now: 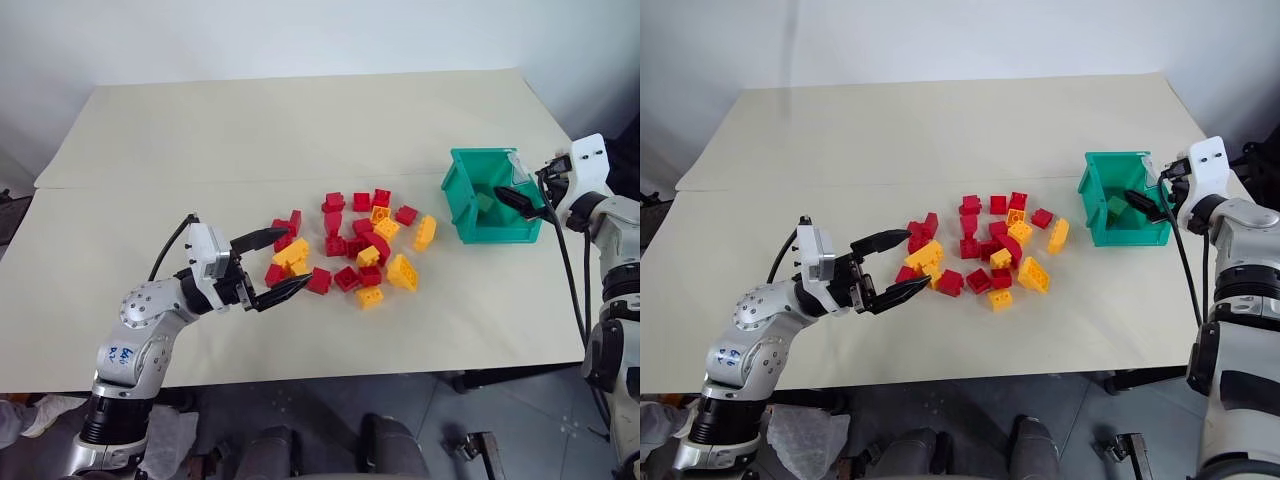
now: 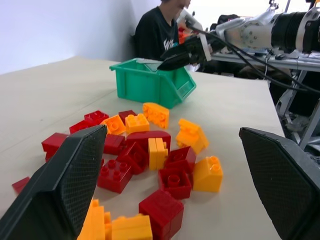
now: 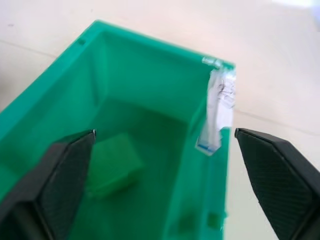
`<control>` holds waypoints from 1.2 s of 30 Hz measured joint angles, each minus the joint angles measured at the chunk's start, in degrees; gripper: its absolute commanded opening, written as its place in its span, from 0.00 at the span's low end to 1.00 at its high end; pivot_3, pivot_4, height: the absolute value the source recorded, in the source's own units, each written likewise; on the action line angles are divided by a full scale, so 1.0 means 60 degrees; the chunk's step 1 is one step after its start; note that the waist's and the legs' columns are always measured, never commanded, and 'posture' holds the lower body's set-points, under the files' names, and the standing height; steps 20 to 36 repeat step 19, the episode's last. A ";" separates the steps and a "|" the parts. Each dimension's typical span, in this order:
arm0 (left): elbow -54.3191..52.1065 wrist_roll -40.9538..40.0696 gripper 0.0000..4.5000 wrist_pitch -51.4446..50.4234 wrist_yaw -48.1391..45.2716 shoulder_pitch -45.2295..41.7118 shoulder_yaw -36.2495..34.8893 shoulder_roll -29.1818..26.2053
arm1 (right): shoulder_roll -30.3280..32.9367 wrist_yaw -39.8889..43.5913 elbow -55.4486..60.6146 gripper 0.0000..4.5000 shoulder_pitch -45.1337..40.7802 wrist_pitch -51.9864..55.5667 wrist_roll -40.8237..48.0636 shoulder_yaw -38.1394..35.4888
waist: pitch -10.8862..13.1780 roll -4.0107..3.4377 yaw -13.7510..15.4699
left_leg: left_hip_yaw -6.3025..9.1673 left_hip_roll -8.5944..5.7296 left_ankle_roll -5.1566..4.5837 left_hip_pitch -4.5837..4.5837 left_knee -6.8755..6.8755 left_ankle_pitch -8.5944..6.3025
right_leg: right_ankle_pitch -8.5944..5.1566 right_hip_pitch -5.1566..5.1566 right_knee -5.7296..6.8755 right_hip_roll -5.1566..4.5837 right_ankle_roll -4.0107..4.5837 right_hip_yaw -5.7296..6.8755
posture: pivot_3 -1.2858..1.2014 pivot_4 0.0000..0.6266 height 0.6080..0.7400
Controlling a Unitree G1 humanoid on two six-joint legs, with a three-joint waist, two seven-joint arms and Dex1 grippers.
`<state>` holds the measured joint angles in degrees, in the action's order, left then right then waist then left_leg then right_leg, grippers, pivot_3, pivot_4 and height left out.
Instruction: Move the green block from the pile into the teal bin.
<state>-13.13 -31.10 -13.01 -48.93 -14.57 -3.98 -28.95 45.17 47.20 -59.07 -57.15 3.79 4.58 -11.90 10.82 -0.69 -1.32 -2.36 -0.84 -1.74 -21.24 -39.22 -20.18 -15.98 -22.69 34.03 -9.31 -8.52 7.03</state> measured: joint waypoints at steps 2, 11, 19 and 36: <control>0.0107 0.0271 1.00 0.0163 -0.0008 0.0340 -0.0225 -0.0381 | 0.0160 0.1416 0.1232 1.00 0.0741 -0.0365 0.0708 -0.0199 | 0.0000 -0.0001 -0.0014 | 0.0011 0.0006 0.0001 0.0001 0.0007 0.0000 | 0.0000 0.0000 -0.0001 0.0005 -0.0001 0.0008 | 0.52 0.24 1.00; 0.0818 0.1072 1.00 0.1364 -0.0630 0.2000 -0.1382 -0.1659 | 0.0245 0.4711 0.8496 1.00 0.6636 0.0613 0.3620 -0.0618 | 0.0001 0.0000 0.0312 | 0.0035 0.0009 0.0006 0.0006 0.0002 -0.0004 | 0.0002 0.0028 -0.0020 0.0002 -0.0003 0.0042 | 0.52 0.24 1.00; 0.0783 0.1164 1.00 0.1892 -0.0547 0.2928 -0.1877 -0.1700 | -0.0375 0.4472 1.0606 1.00 0.8979 0.0380 0.4067 -0.0667 | -0.0002 0.0004 0.0459 | 0.0020 -0.0004 -0.0006 0.0037 -0.0006 0.0000 | 0.0003 0.0039 -0.0027 -0.0009 -0.0001 -0.0014 | 0.52 0.24 1.00; 0.0783 0.1164 1.00 0.1892 -0.0547 0.2928 -0.1877 -0.1700 | -0.0375 0.4472 1.0606 1.00 0.8979 0.0380 0.4067 -0.0667 | -0.0002 0.0004 0.0459 | 0.0020 -0.0004 -0.0006 0.0037 -0.0006 0.0000 | 0.0003 0.0039 -0.0027 -0.0009 -0.0001 -0.0014 | 0.52 0.24 1.00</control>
